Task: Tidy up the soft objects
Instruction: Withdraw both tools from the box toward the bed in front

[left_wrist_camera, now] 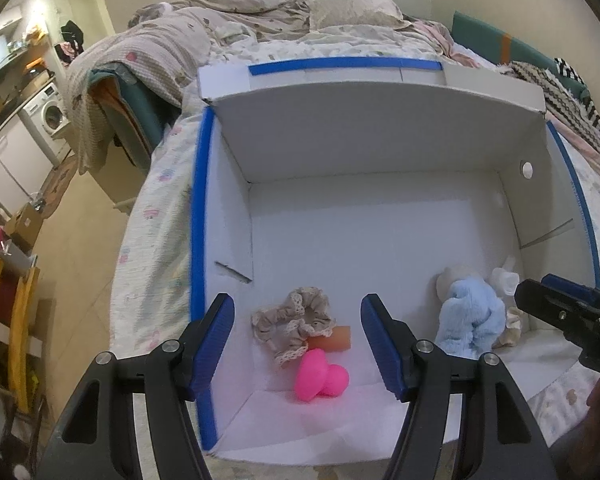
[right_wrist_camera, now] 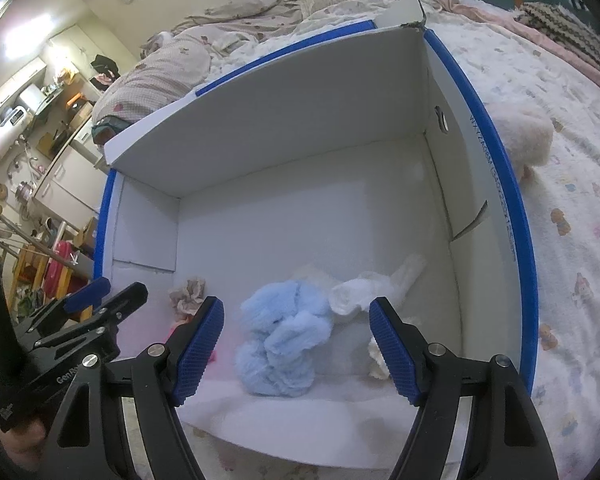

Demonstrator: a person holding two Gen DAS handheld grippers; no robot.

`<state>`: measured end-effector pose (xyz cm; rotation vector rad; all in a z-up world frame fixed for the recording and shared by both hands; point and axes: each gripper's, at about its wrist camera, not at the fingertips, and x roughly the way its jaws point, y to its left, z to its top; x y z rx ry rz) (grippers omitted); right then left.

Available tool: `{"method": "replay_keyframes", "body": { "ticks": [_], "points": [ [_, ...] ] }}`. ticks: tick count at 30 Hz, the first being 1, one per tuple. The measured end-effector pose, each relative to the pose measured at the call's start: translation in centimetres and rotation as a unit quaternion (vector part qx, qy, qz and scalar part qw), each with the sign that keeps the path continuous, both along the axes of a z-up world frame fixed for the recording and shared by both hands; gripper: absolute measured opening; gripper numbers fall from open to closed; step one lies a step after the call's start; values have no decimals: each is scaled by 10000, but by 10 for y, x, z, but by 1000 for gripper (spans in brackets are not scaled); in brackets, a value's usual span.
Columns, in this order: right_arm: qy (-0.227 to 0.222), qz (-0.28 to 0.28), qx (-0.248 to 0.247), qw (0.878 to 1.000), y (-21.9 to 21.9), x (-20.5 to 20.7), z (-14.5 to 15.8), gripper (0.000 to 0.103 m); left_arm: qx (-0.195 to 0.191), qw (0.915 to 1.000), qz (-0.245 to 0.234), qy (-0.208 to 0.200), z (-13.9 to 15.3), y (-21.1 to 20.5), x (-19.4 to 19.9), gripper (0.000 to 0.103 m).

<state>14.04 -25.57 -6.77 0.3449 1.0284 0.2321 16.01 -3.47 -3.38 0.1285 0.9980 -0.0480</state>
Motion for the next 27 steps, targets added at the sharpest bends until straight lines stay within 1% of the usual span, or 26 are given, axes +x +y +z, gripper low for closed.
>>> {"method": "replay_keyframes", "body": {
  "ticks": [6,8,10,12,18,22,27],
  "points": [
    [-110,108,-159,9998,8,-14,6,79,112,9998,66,-145,10,9,-13,63],
    [-160,127,-196,9996,10,-19,8,79,28,9999,52,-142,12,12,-17,63],
    [-189,118,-209,9995,10,-23,10,79,89,9997,124,-174,14,16,-23,63],
    [-217,100,-222,9995,10,-28,12,79,60,9997,134,-206,17,18,-29,63],
    [-299,45,-269,9992,8,-42,18,79,58,9995,233,-208,19,31,-49,63],
    [-288,-23,-193,9994,7,-52,17,79,-9,9994,324,-134,17,41,-63,63],
    [-319,-36,-266,9991,12,-66,17,79,-81,9992,399,-52,14,48,-80,63]
  ]
}}
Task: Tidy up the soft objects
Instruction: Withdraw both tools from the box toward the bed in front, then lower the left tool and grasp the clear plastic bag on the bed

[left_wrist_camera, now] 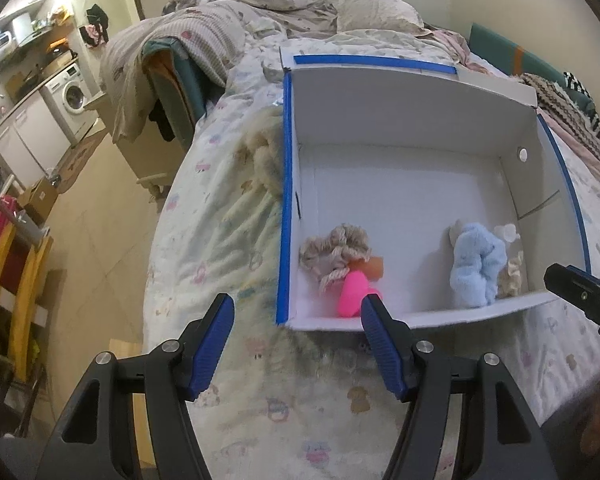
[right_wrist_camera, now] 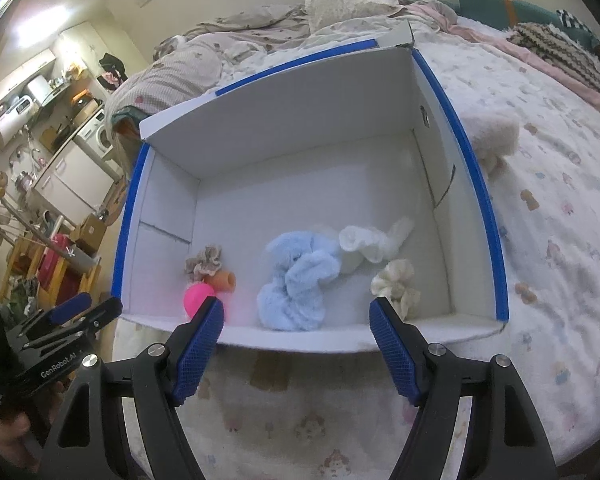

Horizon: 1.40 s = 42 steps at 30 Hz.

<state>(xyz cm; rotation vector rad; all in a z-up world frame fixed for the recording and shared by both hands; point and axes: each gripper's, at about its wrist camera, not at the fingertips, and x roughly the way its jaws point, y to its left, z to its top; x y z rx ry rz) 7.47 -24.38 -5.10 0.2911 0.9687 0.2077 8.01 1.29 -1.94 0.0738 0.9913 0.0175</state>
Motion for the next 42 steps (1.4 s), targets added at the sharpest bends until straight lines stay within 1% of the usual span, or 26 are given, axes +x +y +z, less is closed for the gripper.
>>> {"method": "replay_keyframes", "body": {
  "ticks": [4,8,10,17,21,30,34,37,42],
  "points": [
    [-36,-79,110,9999,-3,-9,1,79,-39,10000,63,39,-2,5,-10,63],
    [-59,-30,56,10000,0,-19,0,79,-189,9997,133,127,-4,11,-17,63],
    [-4,6,41,10000,2,-24,-2,79,-269,9994,123,167,-5,12,-19,63],
    [199,118,-4,9997,5,-28,-12,79,-79,9996,108,259,-14,16,-23,63],
    [315,159,-25,9994,10,-25,-17,79,-67,9992,160,349,-20,21,-25,63],
    [475,262,-107,9985,18,-24,-26,79,-174,9983,266,494,-24,26,-24,63],
    [630,169,49,9979,13,-21,-31,79,-183,9979,272,563,-28,26,-23,63],
    [795,75,168,9967,11,-18,-38,79,-213,9970,385,644,-32,30,-21,63],
    [1260,15,56,9920,18,-6,-62,79,-329,9936,668,844,-41,40,-14,63]
  ]
}}
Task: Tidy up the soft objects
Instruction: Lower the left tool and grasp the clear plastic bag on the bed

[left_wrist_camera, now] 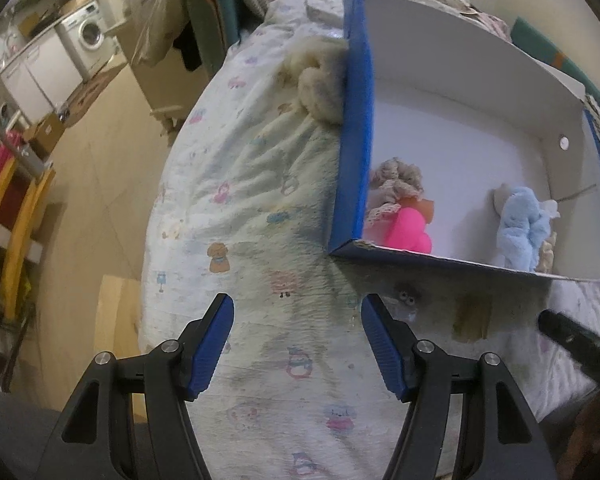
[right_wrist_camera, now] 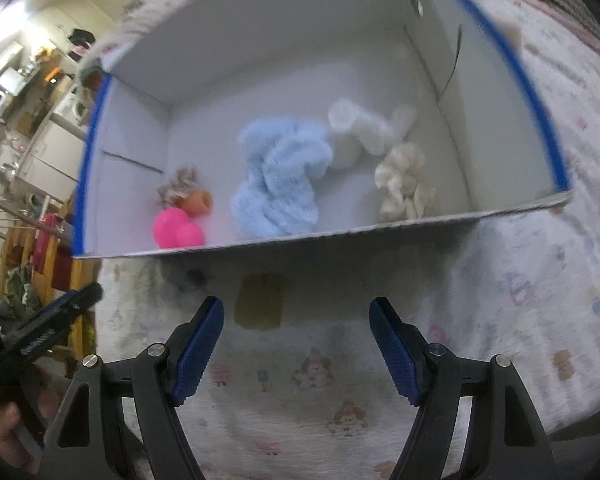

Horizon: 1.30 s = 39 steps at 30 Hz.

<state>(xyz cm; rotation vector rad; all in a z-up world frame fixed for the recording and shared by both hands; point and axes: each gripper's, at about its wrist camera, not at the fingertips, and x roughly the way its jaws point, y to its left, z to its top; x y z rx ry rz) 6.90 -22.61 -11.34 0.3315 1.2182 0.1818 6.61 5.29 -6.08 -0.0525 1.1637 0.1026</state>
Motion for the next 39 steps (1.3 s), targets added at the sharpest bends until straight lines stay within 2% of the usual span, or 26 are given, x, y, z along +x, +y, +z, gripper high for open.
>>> {"method": "replay_keyframes", "body": {
  "ticks": [4,7,9,11,13,17,19,28,33,36,38,39],
  "points": [
    [281,243,6,9993,21,13,-21,79,-194,9996,123,158,-7,6,5,63],
    [251,533,-200,9981,41,20,-30,79,-245,9992,177,246,-13,9,8,63],
    [269,668,-186,9972,50,25,-37,74,-254,9991,222,271,-15,13,10,63],
    [318,772,-192,9963,59,28,-45,57,-282,9987,311,302,-17,17,12,63],
    [337,867,-294,9952,66,30,-52,52,-314,9981,395,342,-20,21,14,63],
    [170,1010,-352,9941,71,28,-48,22,-288,9978,424,411,-27,20,17,63],
    [66,1057,-222,9941,69,26,-42,14,-302,9980,366,416,-30,16,20,63],
    [-102,907,116,9958,41,8,-21,13,-518,9958,-347,676,-54,-30,37,63],
    [-115,727,126,9972,25,3,-17,13,-347,9930,-779,816,-71,-58,46,63],
    [-120,616,115,9980,17,3,-17,13,154,9943,-766,727,-80,-64,51,63],
    [-116,548,115,9984,9,0,-16,13,42,9931,-796,855,-87,-64,54,63],
    [-114,529,114,9985,10,-1,-17,13,-58,9929,-779,894,-90,-63,55,58]
  ]
}}
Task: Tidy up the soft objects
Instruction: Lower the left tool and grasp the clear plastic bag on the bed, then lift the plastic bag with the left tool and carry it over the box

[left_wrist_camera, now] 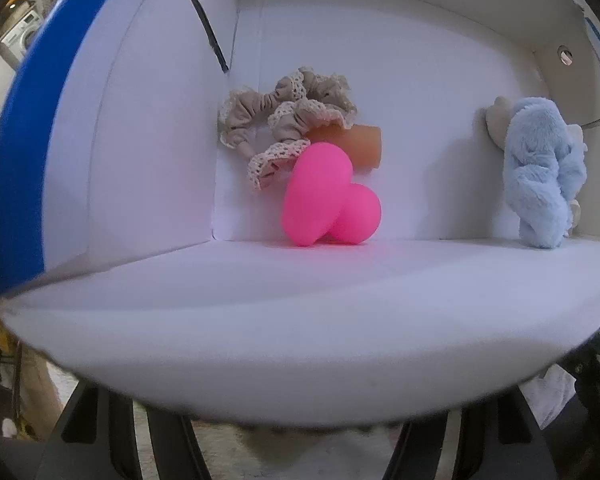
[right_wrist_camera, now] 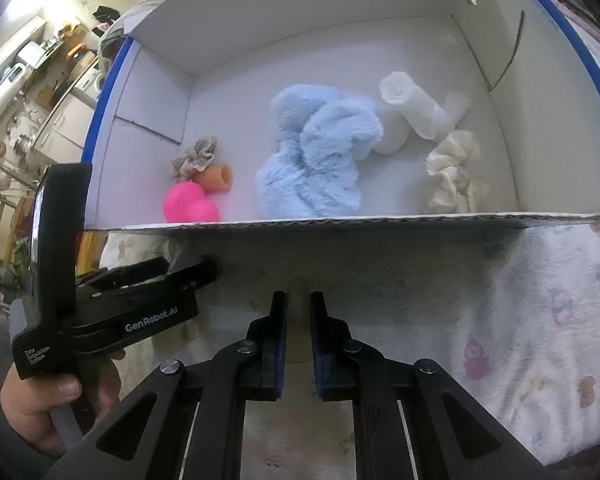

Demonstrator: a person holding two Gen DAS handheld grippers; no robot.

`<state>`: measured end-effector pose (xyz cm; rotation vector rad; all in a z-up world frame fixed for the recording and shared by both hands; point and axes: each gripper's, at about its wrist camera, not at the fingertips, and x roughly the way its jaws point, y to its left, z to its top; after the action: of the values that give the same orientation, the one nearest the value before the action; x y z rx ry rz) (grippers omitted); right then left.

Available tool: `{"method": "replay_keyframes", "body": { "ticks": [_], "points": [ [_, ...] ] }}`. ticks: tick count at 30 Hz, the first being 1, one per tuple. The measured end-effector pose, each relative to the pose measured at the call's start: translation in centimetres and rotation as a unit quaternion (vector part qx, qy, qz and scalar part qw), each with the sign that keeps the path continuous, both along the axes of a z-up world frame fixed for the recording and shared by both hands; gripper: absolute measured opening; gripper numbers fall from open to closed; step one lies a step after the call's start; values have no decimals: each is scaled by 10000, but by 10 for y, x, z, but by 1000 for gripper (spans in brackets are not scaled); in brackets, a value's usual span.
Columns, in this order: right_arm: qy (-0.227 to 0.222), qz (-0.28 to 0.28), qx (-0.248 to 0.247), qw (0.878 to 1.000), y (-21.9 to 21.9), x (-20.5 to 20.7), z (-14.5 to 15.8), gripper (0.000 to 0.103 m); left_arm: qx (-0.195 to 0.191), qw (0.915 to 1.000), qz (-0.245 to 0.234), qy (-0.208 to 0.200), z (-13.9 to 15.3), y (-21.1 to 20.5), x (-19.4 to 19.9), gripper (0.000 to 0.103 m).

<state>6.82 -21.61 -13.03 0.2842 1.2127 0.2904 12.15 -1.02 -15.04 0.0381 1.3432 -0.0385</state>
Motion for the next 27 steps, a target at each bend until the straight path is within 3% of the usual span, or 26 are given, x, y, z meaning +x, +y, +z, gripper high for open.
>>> {"method": "replay_keyframes", "body": {
  "ticks": [1,5,11,27],
  "points": [
    [3,-13,0,10000,0,-1,0,13,-40,10000,9,17,-1,0,1,46],
    [-3,46,-64,10000,9,3,1,13,-232,9995,-112,204,-6,1,1,22],
    [-34,111,-90,9999,20,6,-1,13,-336,9993,-98,133,-1,9,-3,22],
    [-196,177,-130,9996,24,-4,6,13,29,9990,348,-276,30,53,-30,22]
  ]
}}
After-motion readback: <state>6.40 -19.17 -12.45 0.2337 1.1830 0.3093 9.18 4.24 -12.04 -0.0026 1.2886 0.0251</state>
